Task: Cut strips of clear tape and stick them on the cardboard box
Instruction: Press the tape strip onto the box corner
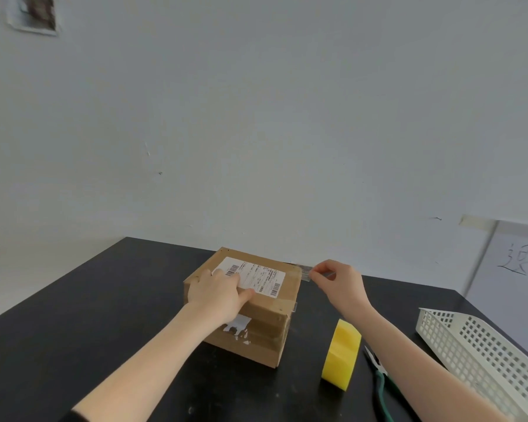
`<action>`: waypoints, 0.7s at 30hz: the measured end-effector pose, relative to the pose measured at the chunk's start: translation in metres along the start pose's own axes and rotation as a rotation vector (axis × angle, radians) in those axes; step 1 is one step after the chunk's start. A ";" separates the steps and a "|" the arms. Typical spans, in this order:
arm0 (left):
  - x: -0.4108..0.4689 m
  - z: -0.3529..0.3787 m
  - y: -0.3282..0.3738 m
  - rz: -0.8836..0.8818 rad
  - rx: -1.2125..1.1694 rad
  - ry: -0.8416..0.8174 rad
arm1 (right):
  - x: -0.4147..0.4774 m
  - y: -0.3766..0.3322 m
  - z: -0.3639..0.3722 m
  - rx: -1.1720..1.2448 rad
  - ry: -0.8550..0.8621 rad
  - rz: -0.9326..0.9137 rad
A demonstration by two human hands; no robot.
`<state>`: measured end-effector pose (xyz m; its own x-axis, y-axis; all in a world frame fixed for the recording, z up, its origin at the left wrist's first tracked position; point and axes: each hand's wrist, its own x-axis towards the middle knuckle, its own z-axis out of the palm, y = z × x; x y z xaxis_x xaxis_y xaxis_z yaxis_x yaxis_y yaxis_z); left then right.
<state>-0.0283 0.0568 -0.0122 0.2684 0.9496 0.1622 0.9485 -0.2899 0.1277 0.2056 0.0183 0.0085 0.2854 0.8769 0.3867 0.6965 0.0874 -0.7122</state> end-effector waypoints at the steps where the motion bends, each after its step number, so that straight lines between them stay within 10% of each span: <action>1: 0.001 0.000 -0.002 0.001 0.004 0.001 | 0.000 0.000 -0.001 -0.001 -0.001 -0.002; 21: 0.030 -0.026 -0.083 0.126 -0.596 -0.410 | -0.006 0.011 -0.002 0.027 -0.206 -0.016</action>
<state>-0.1035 0.1062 0.0078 0.5213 0.8395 -0.1535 0.6852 -0.3045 0.6616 0.2127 0.0131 -0.0005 0.1314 0.9532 0.2721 0.6815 0.1125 -0.7231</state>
